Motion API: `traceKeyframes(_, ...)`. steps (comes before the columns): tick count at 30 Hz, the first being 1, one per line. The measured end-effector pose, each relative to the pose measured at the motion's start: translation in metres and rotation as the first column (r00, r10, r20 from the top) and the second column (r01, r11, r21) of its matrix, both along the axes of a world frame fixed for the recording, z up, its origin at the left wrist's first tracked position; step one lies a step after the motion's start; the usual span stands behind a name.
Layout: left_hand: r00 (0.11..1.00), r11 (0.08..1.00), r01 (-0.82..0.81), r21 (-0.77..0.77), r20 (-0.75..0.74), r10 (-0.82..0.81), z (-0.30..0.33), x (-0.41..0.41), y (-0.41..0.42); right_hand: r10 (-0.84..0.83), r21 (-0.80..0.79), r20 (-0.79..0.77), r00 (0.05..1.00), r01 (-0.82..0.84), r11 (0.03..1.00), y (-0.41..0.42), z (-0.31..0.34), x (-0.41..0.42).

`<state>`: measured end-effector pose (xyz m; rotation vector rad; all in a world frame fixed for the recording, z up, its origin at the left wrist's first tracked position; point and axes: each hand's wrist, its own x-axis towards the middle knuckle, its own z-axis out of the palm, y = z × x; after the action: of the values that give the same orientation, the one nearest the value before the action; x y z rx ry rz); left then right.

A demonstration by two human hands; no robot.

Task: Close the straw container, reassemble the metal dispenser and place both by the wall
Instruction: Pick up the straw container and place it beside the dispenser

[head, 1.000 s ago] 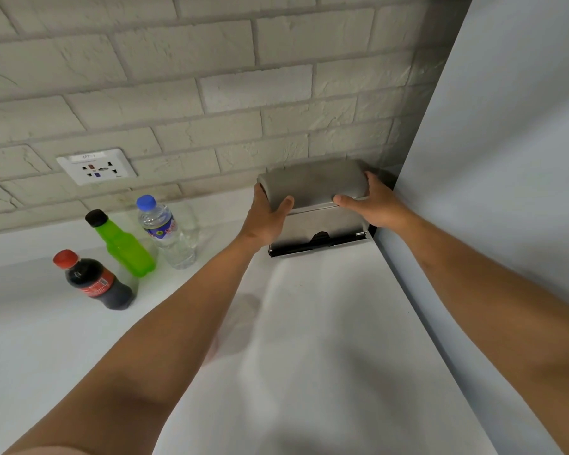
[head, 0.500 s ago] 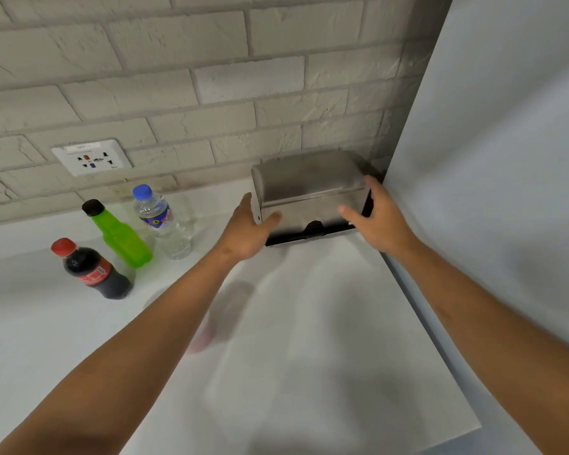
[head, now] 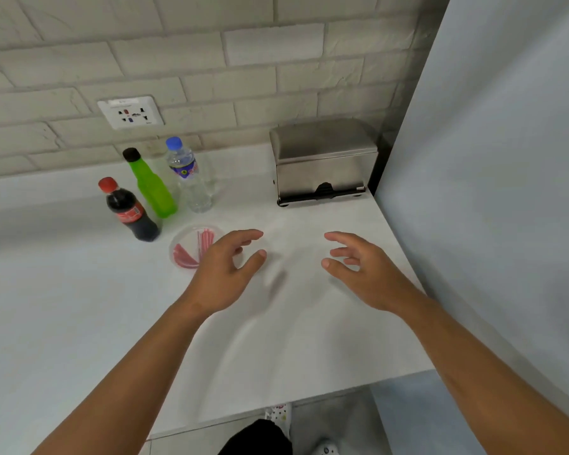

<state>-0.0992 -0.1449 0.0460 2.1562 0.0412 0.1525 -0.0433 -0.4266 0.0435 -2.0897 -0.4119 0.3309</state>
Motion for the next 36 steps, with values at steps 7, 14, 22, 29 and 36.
traceKeyframes(7,0.989,0.994,-0.041,0.106,0.145,0.025,-0.011,-0.041,0.039,0.004,0.010,-0.016,1.000,-0.004,1.000,0.030,-0.004,-0.047)
traceKeyframes(14,0.988,0.988,-0.059,0.144,0.149,0.037,-0.024,-0.040,0.100,-0.045,-0.029,-0.014,0.999,0.045,0.999,0.084,-0.012,-0.065)
traceKeyframes(22,0.999,0.999,0.044,0.031,0.022,-0.045,-0.041,-0.016,0.158,-0.108,-0.009,0.033,0.994,0.109,0.994,0.159,-0.026,-0.063)
traceKeyframes(29,0.967,0.959,0.250,-0.131,-0.024,-0.255,-0.056,0.005,0.174,-0.128,-0.078,0.059,0.990,0.133,0.988,0.203,-0.037,-0.059)
traceKeyframes(36,0.942,0.919,0.322,-0.226,-0.023,-0.336,-0.064,0.015,0.176,-0.149,-0.179,0.016,0.989,0.150,0.972,0.228,-0.048,-0.056)
